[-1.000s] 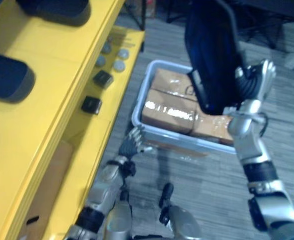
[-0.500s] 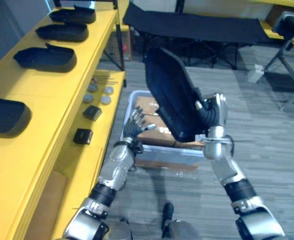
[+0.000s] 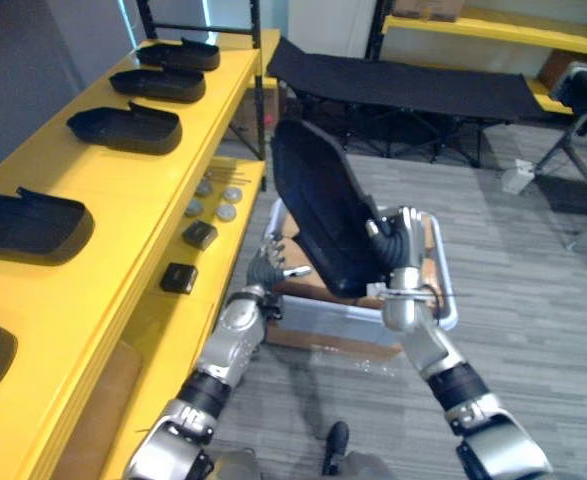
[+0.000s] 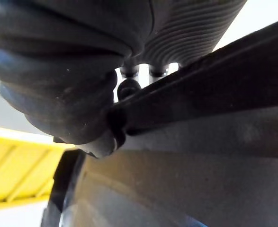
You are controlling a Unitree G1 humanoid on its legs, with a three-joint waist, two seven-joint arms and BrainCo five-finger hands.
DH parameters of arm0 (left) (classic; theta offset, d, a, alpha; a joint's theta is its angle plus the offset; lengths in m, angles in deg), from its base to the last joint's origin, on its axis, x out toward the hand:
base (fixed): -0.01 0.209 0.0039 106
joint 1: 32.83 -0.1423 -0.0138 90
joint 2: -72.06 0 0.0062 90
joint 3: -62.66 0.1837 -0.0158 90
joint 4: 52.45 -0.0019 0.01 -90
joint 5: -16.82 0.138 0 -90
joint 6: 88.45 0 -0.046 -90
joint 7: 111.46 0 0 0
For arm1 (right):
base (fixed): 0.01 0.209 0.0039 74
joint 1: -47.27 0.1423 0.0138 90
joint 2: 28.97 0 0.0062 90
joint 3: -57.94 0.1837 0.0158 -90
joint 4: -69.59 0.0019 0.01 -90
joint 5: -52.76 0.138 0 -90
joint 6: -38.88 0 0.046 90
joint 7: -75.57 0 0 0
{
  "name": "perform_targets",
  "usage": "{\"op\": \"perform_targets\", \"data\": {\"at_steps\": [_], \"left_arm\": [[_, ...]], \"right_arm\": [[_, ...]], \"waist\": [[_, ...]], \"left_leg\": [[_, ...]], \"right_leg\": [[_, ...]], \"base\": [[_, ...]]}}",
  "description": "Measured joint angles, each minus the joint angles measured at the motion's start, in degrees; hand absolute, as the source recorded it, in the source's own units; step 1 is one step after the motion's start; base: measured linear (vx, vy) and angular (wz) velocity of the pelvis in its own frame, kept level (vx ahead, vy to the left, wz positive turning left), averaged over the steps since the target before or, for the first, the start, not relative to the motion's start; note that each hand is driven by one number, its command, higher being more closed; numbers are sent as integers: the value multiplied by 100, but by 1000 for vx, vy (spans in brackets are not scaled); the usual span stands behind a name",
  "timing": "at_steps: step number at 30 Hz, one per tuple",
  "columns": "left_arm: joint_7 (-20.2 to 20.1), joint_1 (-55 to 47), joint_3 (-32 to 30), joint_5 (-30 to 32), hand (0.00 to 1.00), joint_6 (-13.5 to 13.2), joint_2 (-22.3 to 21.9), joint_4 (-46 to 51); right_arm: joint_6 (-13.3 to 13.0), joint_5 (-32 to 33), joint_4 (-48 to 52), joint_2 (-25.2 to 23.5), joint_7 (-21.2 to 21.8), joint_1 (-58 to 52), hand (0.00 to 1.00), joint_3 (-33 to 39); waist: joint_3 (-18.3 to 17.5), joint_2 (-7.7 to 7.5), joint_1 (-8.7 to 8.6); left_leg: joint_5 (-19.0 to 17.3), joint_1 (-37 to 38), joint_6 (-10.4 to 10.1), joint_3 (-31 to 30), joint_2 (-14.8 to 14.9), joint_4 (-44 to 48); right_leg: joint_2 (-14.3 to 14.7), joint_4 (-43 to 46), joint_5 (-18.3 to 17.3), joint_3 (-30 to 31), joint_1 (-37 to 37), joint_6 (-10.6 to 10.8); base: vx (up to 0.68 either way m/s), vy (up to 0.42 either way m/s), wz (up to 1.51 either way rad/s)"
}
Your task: Walk over and take plastic housings, then place them on the shelf
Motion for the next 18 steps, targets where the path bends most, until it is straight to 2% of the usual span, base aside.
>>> {"op": "perform_targets", "data": {"at_steps": [5, 9, 13, 18], "left_arm": [[-10, -127, 177, -91, 0, 74, -33, 1], [-181, -194, 193, -498, 0, 86, -48, 7], [-420, -264, 229, -998, 0, 234, -80, 16], [-413, -317, 319, -1379, 0, 242, -102, 16]], "right_arm": [[0, 10, -11, -74, -65, -2, 100, -228], [-12, -35, -53, -181, -65, -18, 100, -426], [-12, -37, -294, -299, -65, -35, 100, -472], [-12, -34, -347, -299, -79, -130, 100, -575]], "waist": [[0, 0, 57], [0, 0, 65], [-1, 0, 75], [-3, 0, 77]], "left_leg": [[0, 5, 0, -64, -6, -2], [0, 5, 0, -67, -9, -1], [0, 3, 0, -80, -10, 0], [0, 0, 0, -98, -12, 1]], "right_leg": [[-1, -2, -1, -20, 44, 0], [-4, -2, -1, -21, 46, 1], [-7, -2, -3, -49, 54, 1], [-10, -2, -2, -92, 65, 2]], "base": [[-6, 13, 6], [0, 0, 0], [0, 0, 0], [-1, 3, 1]]}}
